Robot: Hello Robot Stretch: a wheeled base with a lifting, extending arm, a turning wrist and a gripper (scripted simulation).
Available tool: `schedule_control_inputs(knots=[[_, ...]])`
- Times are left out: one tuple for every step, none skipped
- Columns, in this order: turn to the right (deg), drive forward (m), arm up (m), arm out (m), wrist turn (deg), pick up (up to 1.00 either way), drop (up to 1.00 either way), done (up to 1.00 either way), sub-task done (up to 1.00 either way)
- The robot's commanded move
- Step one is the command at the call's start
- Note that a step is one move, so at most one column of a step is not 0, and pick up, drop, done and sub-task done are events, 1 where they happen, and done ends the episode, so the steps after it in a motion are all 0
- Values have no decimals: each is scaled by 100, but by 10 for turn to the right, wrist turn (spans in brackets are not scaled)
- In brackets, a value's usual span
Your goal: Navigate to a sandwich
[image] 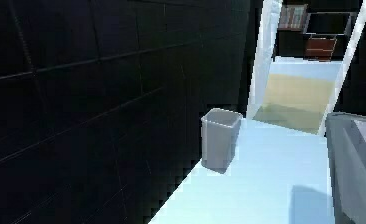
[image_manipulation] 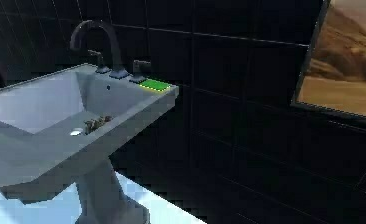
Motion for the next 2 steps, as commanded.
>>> schedule_control_inputs(knots=[[0,45,0,0,0,0,0,0,0],[300,0,0,0,0,0,0,0,0]])
